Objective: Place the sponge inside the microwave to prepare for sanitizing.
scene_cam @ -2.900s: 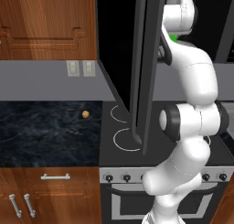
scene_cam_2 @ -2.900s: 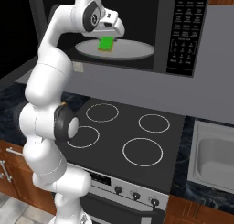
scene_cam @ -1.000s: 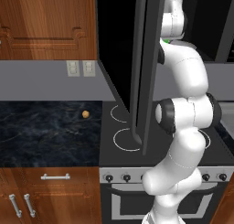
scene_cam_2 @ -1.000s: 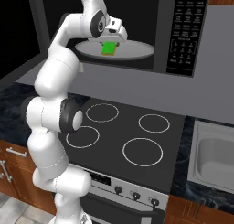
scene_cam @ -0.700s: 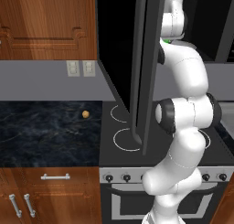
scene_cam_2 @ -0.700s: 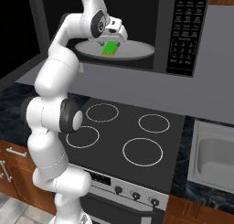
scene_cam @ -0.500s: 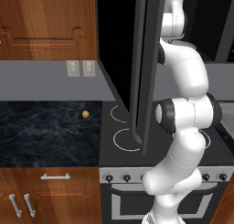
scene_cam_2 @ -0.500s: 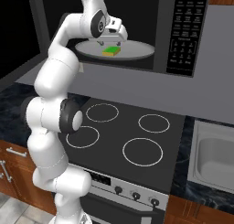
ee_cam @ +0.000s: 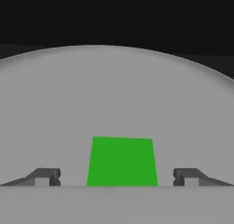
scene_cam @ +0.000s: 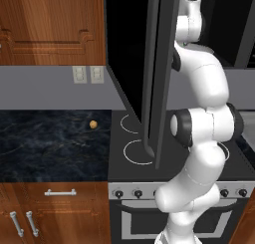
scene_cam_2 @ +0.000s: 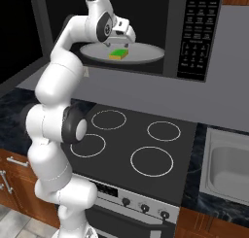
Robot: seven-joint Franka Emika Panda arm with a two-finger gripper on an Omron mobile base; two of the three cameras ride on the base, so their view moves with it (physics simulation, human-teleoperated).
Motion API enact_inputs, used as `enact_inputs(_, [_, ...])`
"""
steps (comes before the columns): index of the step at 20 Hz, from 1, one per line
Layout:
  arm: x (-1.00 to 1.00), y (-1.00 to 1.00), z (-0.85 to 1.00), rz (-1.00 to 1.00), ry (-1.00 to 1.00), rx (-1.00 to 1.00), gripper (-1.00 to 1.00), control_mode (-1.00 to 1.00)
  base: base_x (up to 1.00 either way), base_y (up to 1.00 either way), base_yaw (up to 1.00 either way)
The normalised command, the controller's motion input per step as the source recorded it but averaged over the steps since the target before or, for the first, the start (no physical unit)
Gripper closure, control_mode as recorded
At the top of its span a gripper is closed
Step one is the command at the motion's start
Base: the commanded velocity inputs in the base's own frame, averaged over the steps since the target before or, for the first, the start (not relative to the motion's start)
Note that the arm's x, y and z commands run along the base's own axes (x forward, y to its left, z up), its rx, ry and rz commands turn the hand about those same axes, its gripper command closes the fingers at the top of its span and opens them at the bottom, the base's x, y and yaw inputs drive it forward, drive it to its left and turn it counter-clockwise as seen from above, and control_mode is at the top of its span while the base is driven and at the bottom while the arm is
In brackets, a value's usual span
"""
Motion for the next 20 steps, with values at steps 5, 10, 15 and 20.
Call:
enact_inputs(5, [-0.04, 0.0, 0.0, 0.0, -0.1, 0.0, -1.0, -1.0, 0.0, 0.0, 0.0])
enact_inputs(10, [-0.22, 0.0, 0.0, 0.0, -0.12, 0.0, -1.0, -1.0, 0.0, 0.0, 0.0])
enact_inputs(15, [-0.43, 0.0, 0.03, 0.0, -0.04, 0.0, -1.0, -1.0, 0.0, 0.0, 0.0])
enact_inputs(20, [-0.51, 0.0, 0.09, 0.0, 0.0, 0.0, -1.0, -1.0, 0.0, 0.0, 0.0])
